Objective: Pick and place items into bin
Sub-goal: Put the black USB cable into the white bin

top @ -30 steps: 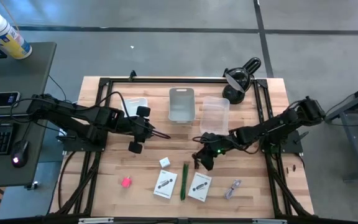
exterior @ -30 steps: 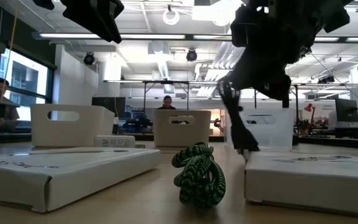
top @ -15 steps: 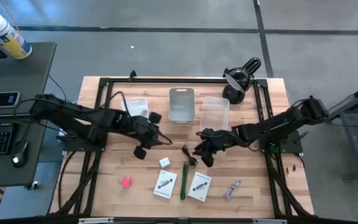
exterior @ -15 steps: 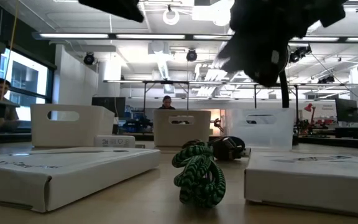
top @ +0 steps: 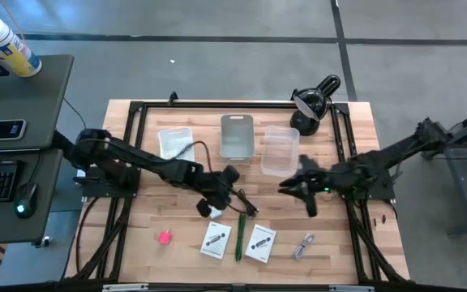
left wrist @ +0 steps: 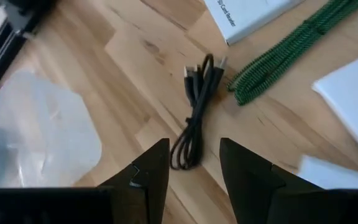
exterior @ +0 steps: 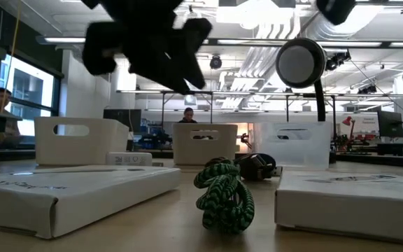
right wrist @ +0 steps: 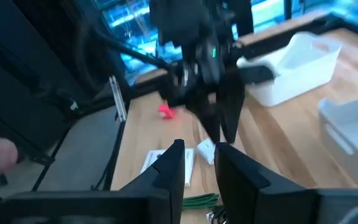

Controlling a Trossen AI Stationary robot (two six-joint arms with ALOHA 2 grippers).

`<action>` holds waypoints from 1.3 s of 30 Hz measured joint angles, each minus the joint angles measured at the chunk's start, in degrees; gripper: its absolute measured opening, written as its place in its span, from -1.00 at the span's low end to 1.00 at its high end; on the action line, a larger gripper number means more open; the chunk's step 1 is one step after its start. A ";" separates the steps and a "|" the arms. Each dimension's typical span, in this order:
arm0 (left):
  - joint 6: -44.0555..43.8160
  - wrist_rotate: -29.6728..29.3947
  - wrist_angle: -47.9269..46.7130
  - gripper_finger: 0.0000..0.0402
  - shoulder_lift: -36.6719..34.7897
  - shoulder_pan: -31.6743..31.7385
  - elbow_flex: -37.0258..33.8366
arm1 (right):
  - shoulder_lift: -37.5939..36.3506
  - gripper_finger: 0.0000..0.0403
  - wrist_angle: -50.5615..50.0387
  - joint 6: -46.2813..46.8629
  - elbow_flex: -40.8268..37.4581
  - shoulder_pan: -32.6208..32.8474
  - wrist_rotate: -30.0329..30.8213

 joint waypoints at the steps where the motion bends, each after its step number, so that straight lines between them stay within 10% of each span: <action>1: 0.95 -0.23 -0.30 -0.35 1.45 0.00 1.12 | -1.58 -0.61 -1.00 -0.03 0.00 1.20 1.68; 17: 11.64 -1.53 -13.19 -0.35 18.80 0.00 20.98 | -14.66 -0.63 -7.38 -0.96 0.00 13.96 16.95; 39: 9.47 -0.78 -12.84 -0.35 24.20 1.67 22.97 | -16.15 -0.63 -8.04 -3.13 0.00 15.92 19.20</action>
